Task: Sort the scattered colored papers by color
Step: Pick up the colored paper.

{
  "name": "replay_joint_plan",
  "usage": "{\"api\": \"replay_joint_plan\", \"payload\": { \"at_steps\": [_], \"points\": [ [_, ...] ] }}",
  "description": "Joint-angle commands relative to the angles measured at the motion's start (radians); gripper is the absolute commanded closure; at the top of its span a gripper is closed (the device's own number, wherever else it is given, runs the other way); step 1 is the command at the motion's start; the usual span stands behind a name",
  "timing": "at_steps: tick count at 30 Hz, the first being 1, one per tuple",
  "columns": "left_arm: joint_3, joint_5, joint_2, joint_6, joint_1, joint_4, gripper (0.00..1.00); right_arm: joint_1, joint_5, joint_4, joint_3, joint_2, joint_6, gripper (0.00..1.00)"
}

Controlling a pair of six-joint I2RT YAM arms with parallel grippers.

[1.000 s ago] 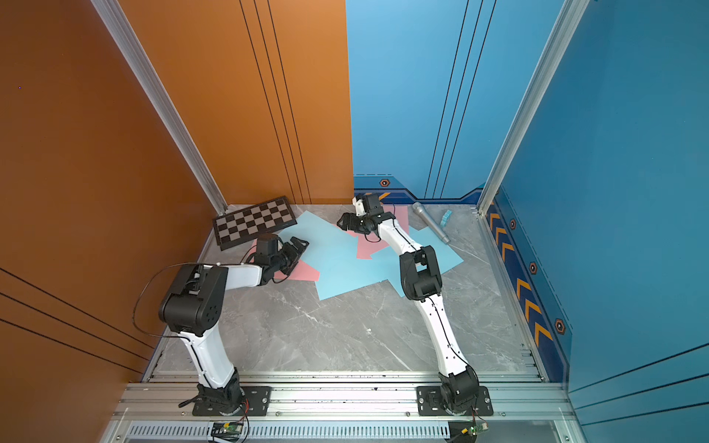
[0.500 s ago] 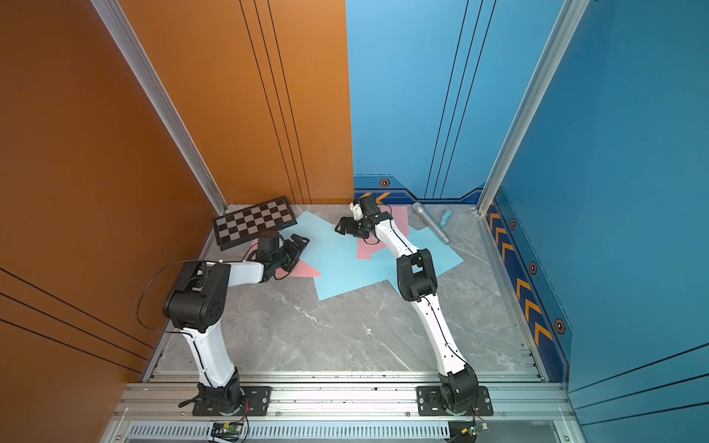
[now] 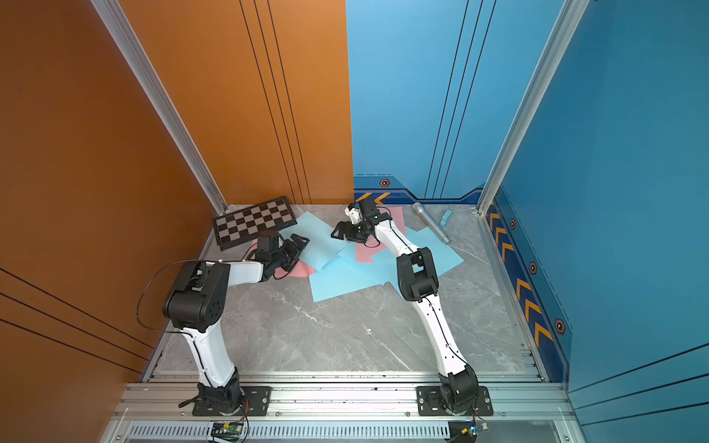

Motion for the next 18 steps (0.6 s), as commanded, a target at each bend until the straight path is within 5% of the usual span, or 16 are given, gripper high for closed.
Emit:
{"api": "replay_joint_plan", "payload": {
  "at_steps": [1,18],
  "points": [
    [0.015,0.047,0.021,0.005,0.002,-0.083,0.02,0.021,-0.047,-0.104,-0.046,-0.025,-0.03,0.12],
    [0.015,0.064,-0.063,0.024,0.018,-0.083,0.05,0.015,-0.019,-0.097,-0.081,-0.06,-0.028,0.14]
  ]
}}
